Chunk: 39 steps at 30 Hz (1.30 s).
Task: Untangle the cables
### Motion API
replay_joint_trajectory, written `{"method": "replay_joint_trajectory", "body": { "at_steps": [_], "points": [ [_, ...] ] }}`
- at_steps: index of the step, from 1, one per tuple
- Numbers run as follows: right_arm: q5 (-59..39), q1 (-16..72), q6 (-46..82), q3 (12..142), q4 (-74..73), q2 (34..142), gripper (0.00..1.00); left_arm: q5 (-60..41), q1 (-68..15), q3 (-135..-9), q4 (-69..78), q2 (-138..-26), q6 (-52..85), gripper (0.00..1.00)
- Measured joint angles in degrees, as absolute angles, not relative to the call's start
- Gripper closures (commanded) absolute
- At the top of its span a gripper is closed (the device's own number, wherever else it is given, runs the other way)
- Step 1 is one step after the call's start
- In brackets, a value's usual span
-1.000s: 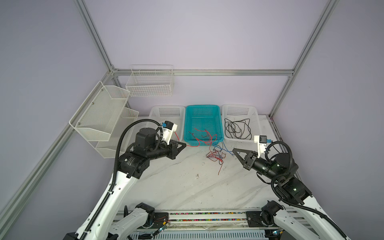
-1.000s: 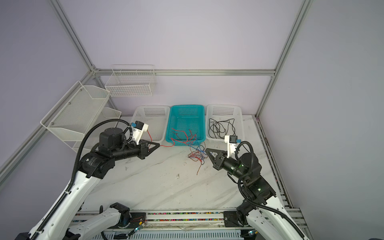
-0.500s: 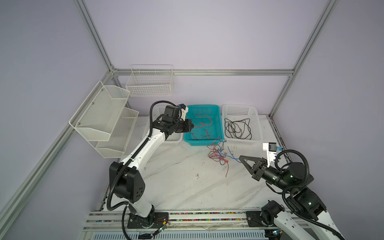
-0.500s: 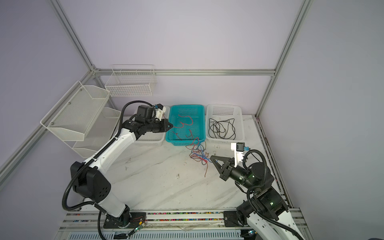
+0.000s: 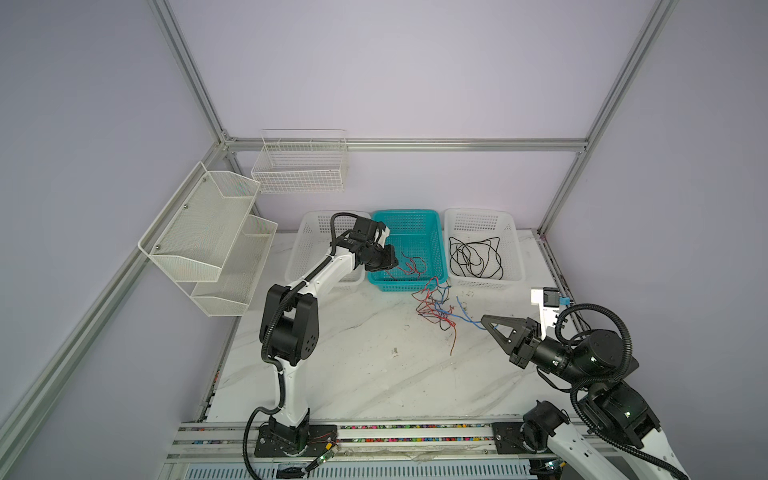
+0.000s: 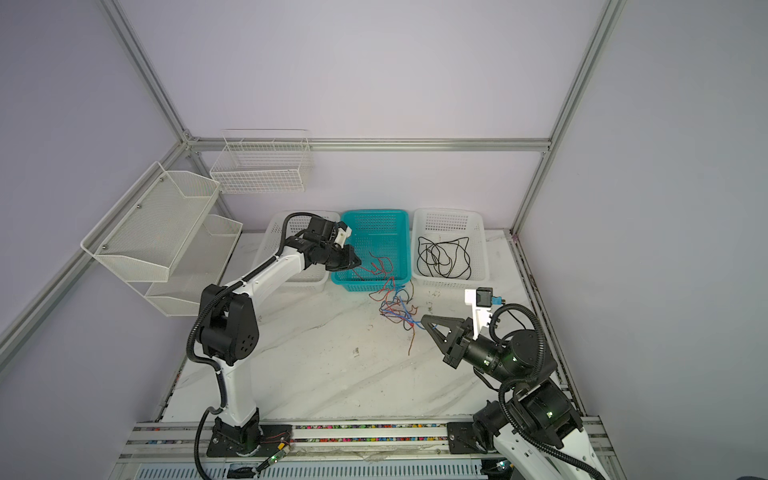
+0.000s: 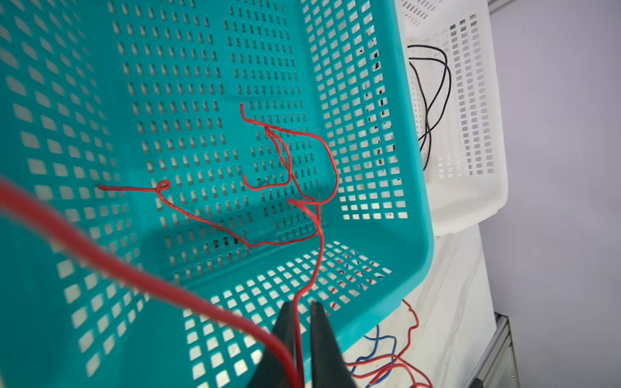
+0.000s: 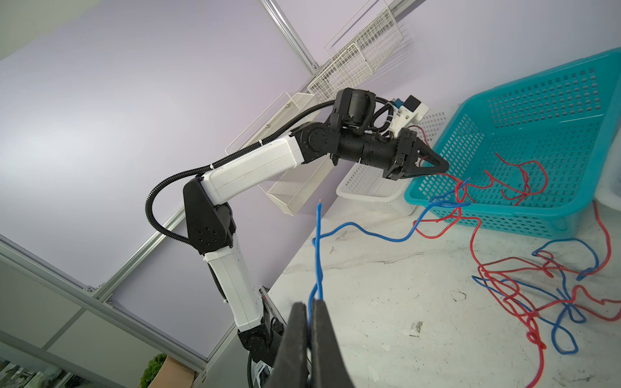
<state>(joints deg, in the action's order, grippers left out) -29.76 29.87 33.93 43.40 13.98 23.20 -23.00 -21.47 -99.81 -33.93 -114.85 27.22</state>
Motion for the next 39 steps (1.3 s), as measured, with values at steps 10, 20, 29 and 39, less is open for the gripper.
{"method": "replay_joint_trajectory", "body": {
  "at_steps": [10, 20, 29, 39],
  "points": [
    [-29.78, 29.87, 33.98, 43.40, 13.96, 23.20, 1.00, -23.86, -22.59, -100.64, -33.93, -114.15, 26.52, 0.39],
    [-27.55, 29.87, 34.72, 43.38, 13.45, 23.20, 1.00, -24.93, -24.71, -85.45, -26.28, -91.77, 28.99, 0.31],
    [-26.65, 29.87, 36.14, 41.58, 9.32, 23.29, 1.00, -26.41, -31.75, -64.12, -18.06, -77.36, 39.64, 0.29],
    [-27.90, 29.87, 37.67, 40.58, 5.19, 24.03, 1.00, -25.96, -32.93, -56.86, -12.14, -75.64, 47.57, 0.30]
  ]
}}
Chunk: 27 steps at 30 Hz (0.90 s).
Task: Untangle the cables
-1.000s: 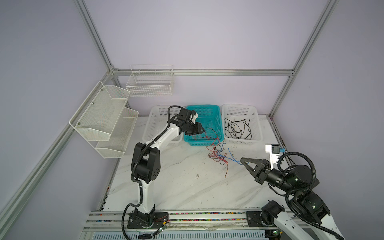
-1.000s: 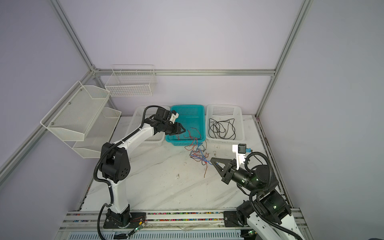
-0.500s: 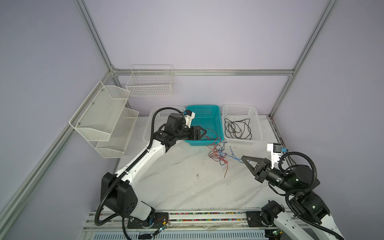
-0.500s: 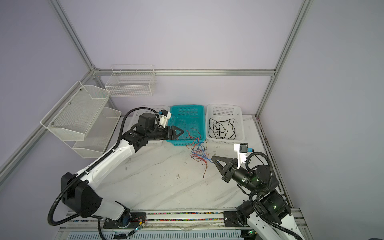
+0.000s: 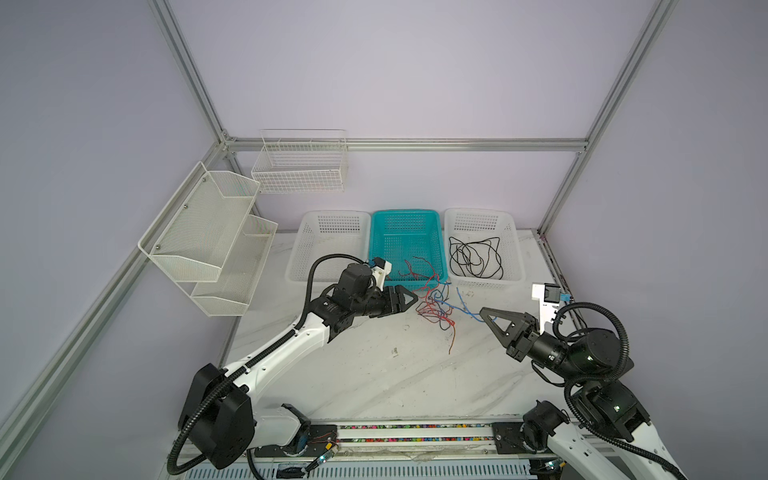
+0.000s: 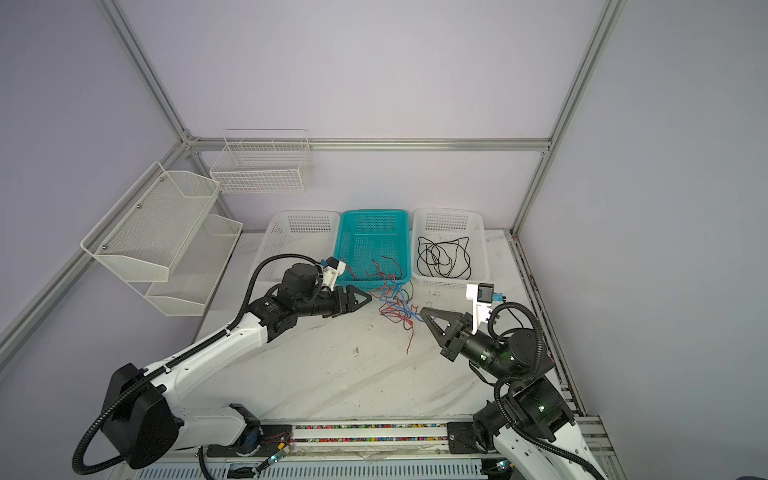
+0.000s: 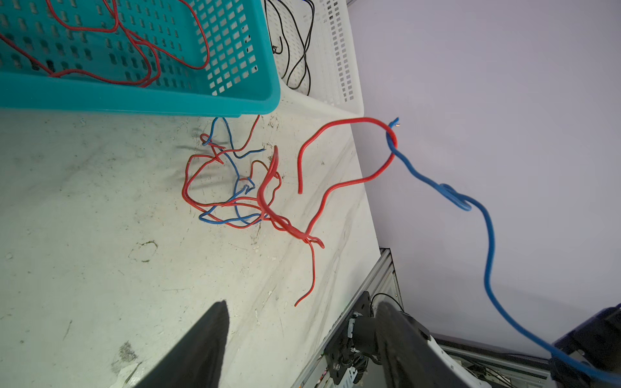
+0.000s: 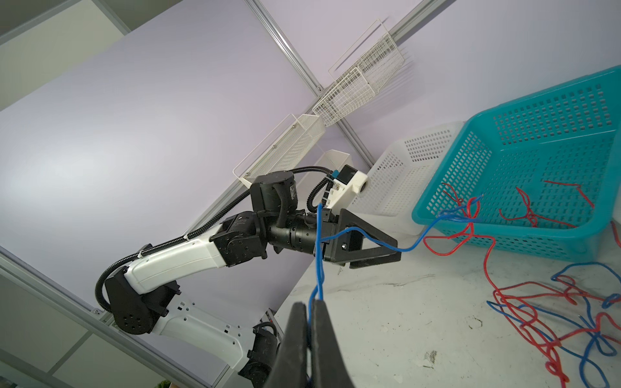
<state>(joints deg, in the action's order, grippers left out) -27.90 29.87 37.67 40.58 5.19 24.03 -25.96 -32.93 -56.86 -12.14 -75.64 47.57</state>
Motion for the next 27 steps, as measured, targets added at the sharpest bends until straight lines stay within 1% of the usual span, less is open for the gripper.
{"method": "replay_joint_trajectory", "body": {
  "at_steps": [4, 8, 10, 16, 20, 27],
  "points": [
    [-28.82, 29.87, 38.17, 40.36, 4.01, 23.92, 1.00, -25.89, -32.93, -56.86, -9.30, -76.77, 49.10, 0.34],
    [-29.47, 29.87, 38.52, 39.75, 3.42, 23.75, 1.00, -25.98, -33.10, -56.86, -7.16, -78.91, 50.48, 0.44],
    [-29.58, 29.87, 38.65, 39.59, 3.33, 23.53, 1.00, -26.02, -33.19, -56.86, -6.61, -79.90, 50.76, 0.47],
    [-29.80, 29.87, 38.76, 39.59, 3.14, 23.27, 1.00, -26.35, -33.58, -56.86, -5.45, -81.56, 51.59, 0.64],
    [-29.85, 29.87, 38.76, 39.59, 3.14, 23.22, 1.00, -26.39, -33.82, -56.86, -4.69, -83.29, 51.79, 0.77],
    [-29.89, 29.87, 38.76, 39.59, 3.14, 23.20, 1.00, -26.81, -33.82, -56.86, -3.66, -84.44, 51.81, 0.96]
  ]
}}
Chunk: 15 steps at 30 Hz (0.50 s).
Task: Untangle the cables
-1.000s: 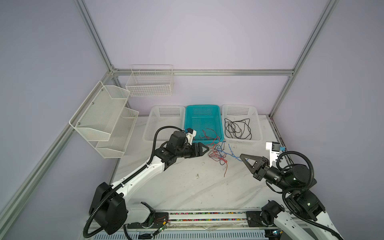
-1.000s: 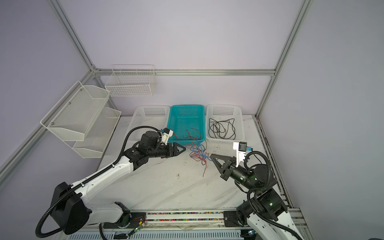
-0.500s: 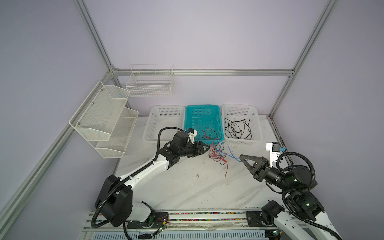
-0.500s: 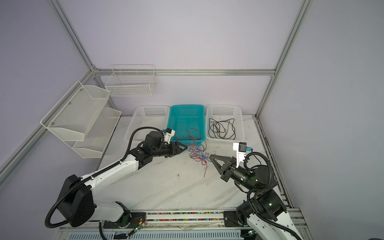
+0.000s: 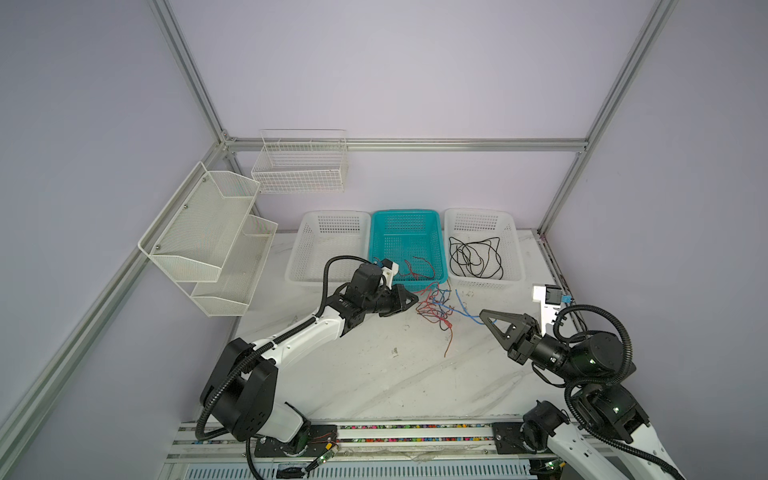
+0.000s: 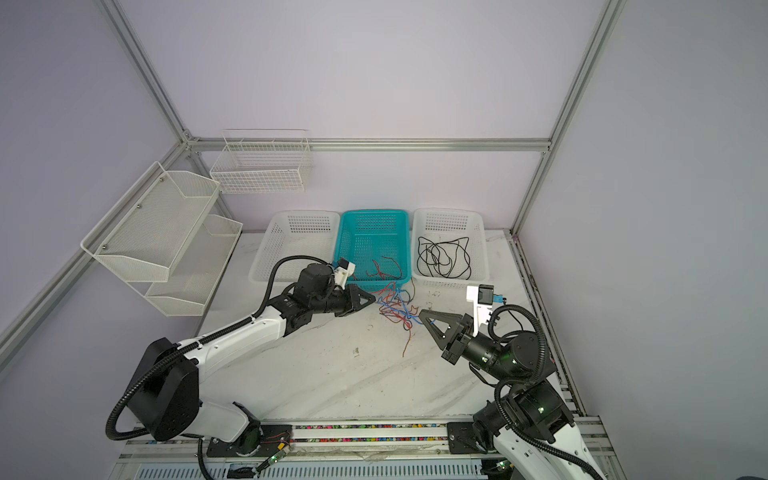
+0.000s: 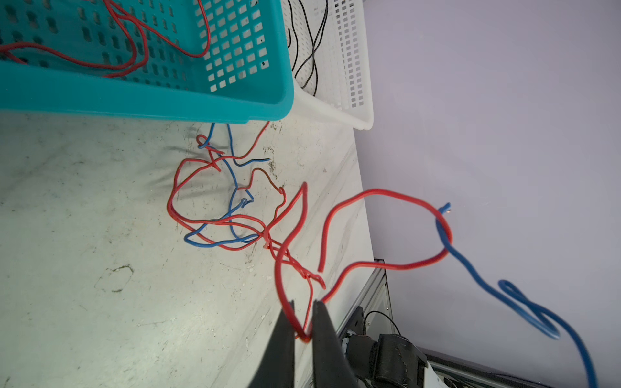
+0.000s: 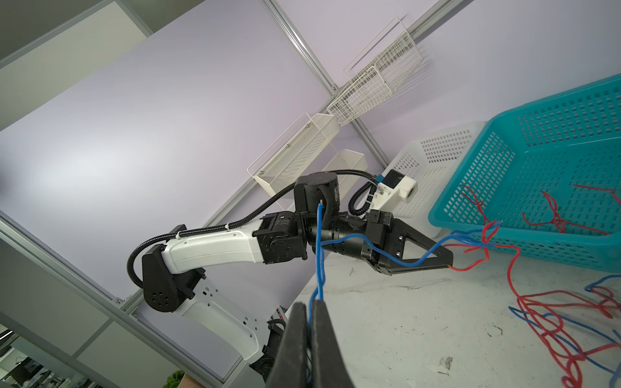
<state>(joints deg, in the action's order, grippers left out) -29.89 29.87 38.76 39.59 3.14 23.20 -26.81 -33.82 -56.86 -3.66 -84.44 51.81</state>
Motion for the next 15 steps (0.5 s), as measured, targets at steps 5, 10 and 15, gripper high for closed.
{"method": "replay_joint_trajectory", "body": {
  "at_steps": [5, 10, 15],
  "points": [
    [-29.65, 29.87, 38.70, 39.59, 3.62, 23.20, 1.00, -26.85, -33.85, -56.86, -3.46, -84.51, 51.90, 1.00],
    [-29.02, 29.87, 38.65, 39.48, 4.86, 23.18, 1.00, -27.09, -33.85, -56.86, -3.46, -84.42, 51.68, 1.00],
    [-29.02, 29.87, 38.74, 37.67, 4.16, 23.83, 1.00, -28.03, -34.00, -56.25, -3.44, -83.57, 51.24, 1.00]
  ]
}}
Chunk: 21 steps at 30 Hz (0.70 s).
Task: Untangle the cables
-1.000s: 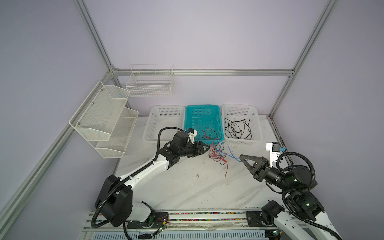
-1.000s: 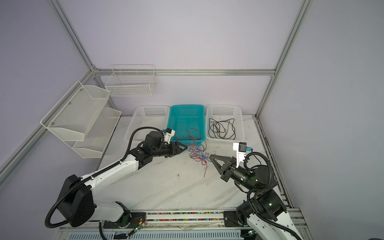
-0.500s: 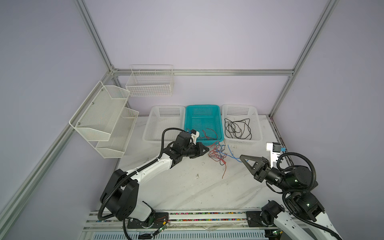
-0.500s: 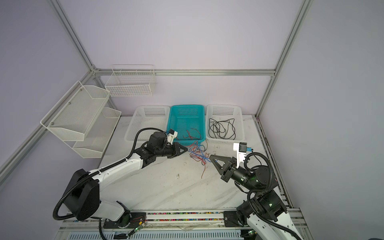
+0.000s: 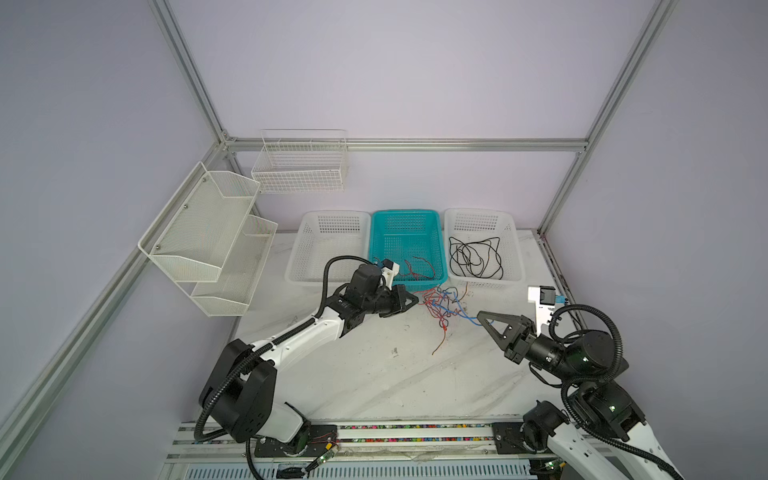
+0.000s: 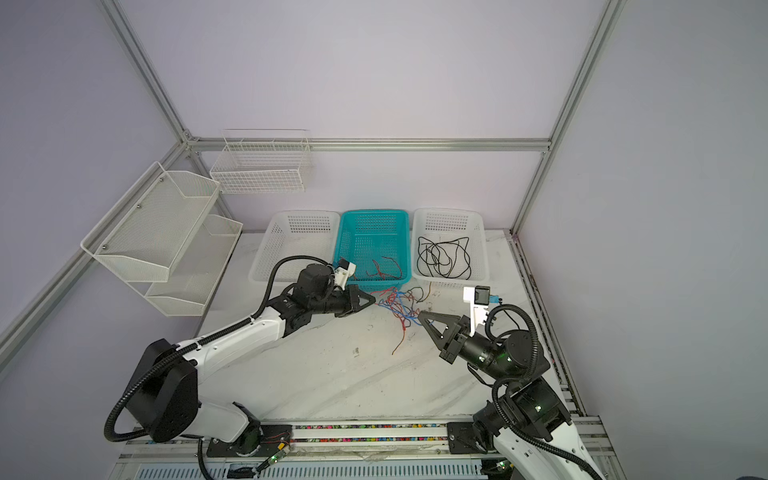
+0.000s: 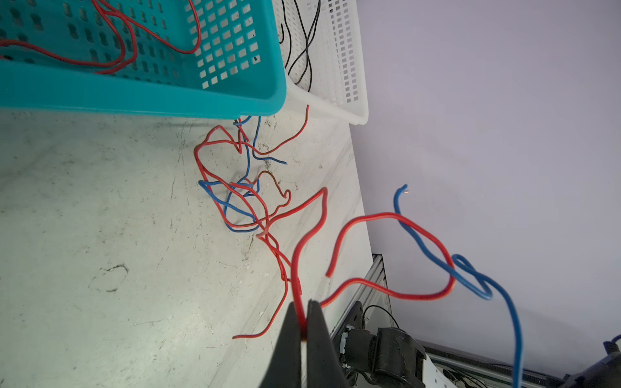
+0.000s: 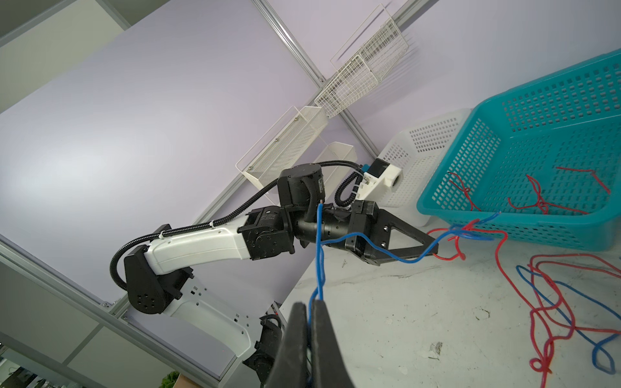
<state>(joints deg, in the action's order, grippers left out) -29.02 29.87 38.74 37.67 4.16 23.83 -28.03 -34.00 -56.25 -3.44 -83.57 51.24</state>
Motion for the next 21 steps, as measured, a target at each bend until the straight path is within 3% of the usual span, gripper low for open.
{"method": "replay_joint_trajectory", "body": {
  "at_steps": [21],
  "points": [
    [-32.36, 29.87, 42.92, 32.62, -8.75, 32.60, 1.00, -30.28, -36.53, -50.33, -4.84, -74.35, 43.68, 1.00]
  ]
}}
